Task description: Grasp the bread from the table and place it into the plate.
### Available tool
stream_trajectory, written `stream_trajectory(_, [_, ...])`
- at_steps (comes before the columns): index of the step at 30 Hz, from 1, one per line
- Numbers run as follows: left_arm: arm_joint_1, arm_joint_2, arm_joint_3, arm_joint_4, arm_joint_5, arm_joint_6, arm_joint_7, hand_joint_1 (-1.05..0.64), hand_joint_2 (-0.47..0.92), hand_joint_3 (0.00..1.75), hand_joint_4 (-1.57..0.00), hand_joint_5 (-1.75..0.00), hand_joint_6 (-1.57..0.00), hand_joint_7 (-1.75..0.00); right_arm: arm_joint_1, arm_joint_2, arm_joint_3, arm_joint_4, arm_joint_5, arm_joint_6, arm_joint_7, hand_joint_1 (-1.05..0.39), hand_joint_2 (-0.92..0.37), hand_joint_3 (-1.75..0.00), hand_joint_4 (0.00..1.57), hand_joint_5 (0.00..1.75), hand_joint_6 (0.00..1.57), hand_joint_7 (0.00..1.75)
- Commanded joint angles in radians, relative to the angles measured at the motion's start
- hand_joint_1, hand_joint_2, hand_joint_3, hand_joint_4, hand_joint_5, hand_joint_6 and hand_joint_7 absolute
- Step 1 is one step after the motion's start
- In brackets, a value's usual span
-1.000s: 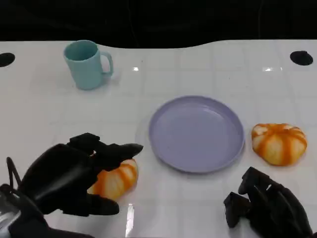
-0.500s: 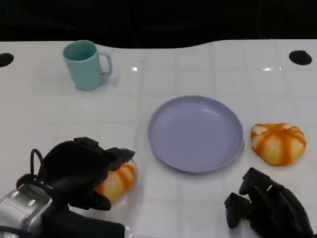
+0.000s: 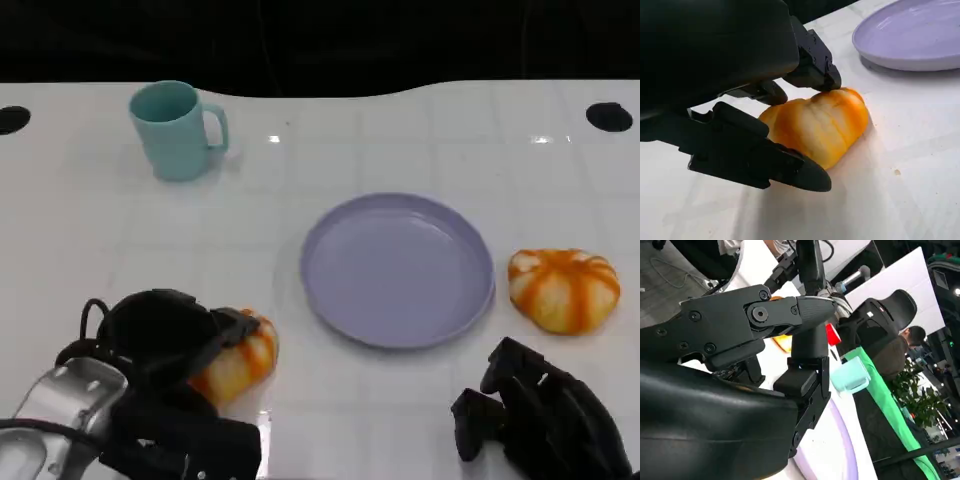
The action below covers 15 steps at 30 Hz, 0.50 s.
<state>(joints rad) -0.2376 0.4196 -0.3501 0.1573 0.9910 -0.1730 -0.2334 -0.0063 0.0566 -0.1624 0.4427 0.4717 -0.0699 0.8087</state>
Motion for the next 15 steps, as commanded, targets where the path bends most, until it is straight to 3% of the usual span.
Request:
stream_trajectory(1, [-0.032,0.012,-0.04,0.102,-0.03,-0.005,0.021,-0.52,0.92,0.0,-0.46,-0.2,-0.39,0.0,0.008,-0.011,-0.004,-0.006,0.011,-0.009,0.007,-0.55,-0.92,-0.24,0.77,1.69,0.68,1.41])
stream_trajectory(3, [-0.051,0.015,-0.058,0.156,-0.04,-0.036,0.068,-0.35,0.92,0.02,-0.6,-0.3,-0.47,-0.03,0.012,-0.011,-0.002,-0.012,0.008,-0.01,0.002,-0.55,-0.92,-0.25,0.76,1.69,0.68,1.42])
stream_trajectory(4, [-0.059,0.014,-0.064,0.19,-0.047,-0.059,0.115,-0.31,0.92,0.04,-0.62,-0.5,-0.54,-0.02,0.013,-0.012,-0.001,-0.014,0.007,-0.009,0.0,-0.55,-0.92,-0.25,0.76,1.69,0.68,1.42])
stream_trajectory(5, [-0.066,0.014,-0.069,0.225,-0.054,-0.085,0.165,-0.28,0.92,0.1,-0.62,-0.81,-0.64,-0.02,0.014,-0.012,-0.001,-0.013,0.007,-0.011,0.002,-0.55,-0.92,-0.25,0.76,1.7,0.68,1.42])
stream_trajectory(6, [-0.074,0.013,-0.074,0.255,-0.06,-0.103,0.201,-0.27,0.92,0.2,-0.67,-0.96,-0.78,-0.04,0.014,-0.012,0.0,-0.013,0.008,-0.012,0.003,-0.55,-0.92,-0.25,0.76,1.7,0.67,1.43])
stream_trajectory(7, [-0.082,0.011,-0.079,0.285,-0.064,-0.119,0.238,-0.27,0.92,0.28,-0.71,-0.97,-0.86,-0.04,0.014,-0.012,0.0,-0.012,0.009,-0.012,0.003,-0.55,-0.92,-0.25,0.76,1.7,0.67,1.43])
stream_trajectory(9, [-0.101,0.007,-0.092,0.349,-0.07,-0.153,0.313,-0.28,0.92,0.42,-0.82,-1.19,-1.1,-0.09,0.015,-0.012,0.001,-0.017,0.012,-0.002,-0.002,-0.55,-0.92,-0.24,0.76,1.7,0.67,1.43])
stream_trajectory(12, [-0.127,0.003,-0.117,0.44,-0.065,-0.204,0.444,-0.28,0.92,0.48,-0.87,-1.3,-1.23,-0.13,0.017,-0.012,0.003,-0.023,0.011,0.002,-0.008,-0.56,-0.92,-0.23,0.76,1.7,0.68,1.42])
stream_trajectory(13, [-0.139,-0.001,-0.13,0.487,-0.057,-0.231,0.521,-0.28,0.85,0.6,-0.84,-1.56,-1.03,-0.84,0.018,-0.012,0.003,-0.023,0.01,0.001,-0.01,-0.56,-0.92,-0.23,0.77,1.7,0.68,1.43])
stream_trajectory(14, [-0.15,-0.003,-0.141,0.527,-0.052,-0.252,0.581,-0.27,0.8,0.69,-0.84,-1.65,-0.88,-1.26,0.018,-0.013,0.004,-0.024,0.009,0.001,-0.012,-0.56,-0.92,-0.23,0.77,1.7,0.68,1.43])
stream_trajectory(15, [-0.163,-0.007,-0.155,0.569,-0.044,-0.271,0.642,-0.26,0.77,0.75,-0.84,-1.71,-0.77,-1.53,0.018,-0.013,0.004,-0.024,0.008,-0.002,-0.011,-0.56,-0.92,-0.23,0.77,1.7,0.68,1.43])
